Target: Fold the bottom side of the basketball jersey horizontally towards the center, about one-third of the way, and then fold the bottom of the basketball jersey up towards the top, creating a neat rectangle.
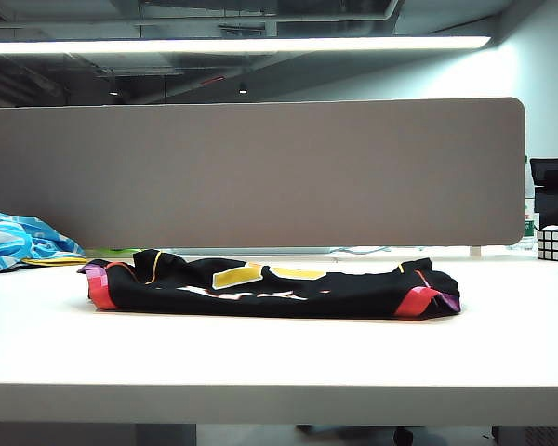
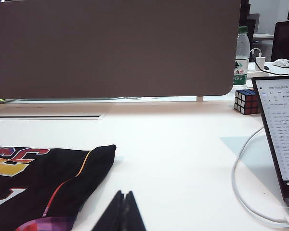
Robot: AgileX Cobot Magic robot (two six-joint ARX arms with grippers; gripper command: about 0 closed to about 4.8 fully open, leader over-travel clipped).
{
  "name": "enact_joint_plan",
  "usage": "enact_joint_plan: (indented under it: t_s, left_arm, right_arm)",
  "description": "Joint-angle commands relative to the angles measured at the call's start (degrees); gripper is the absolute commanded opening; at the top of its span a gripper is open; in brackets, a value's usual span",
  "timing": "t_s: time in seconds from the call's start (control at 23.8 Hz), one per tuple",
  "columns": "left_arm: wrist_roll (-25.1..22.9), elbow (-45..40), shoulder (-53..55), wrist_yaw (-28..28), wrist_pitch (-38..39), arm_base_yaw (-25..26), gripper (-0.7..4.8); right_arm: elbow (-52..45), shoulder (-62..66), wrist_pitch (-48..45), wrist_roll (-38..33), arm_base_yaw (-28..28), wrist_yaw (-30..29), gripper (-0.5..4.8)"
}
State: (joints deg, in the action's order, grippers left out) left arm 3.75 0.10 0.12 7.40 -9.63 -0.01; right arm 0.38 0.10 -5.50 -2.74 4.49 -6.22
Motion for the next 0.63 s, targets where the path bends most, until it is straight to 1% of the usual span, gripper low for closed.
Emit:
enact_joint_plan:
  t_s: [0.04,0.63]
  left_arm:
    - [-0.3,0.3,0.0,-0.1,-0.5,0.1,-0.05]
    - [-0.3,0.3,0.0,-0.1,0.3,0.1,-0.05]
  right_arm:
    - [-0.3,-0.1,-0.7,-0.2,0.0,-0.1,-0.07]
    - [-0.3,-0.1,-0.7,-0.2,0.0,-0.1,-0.07]
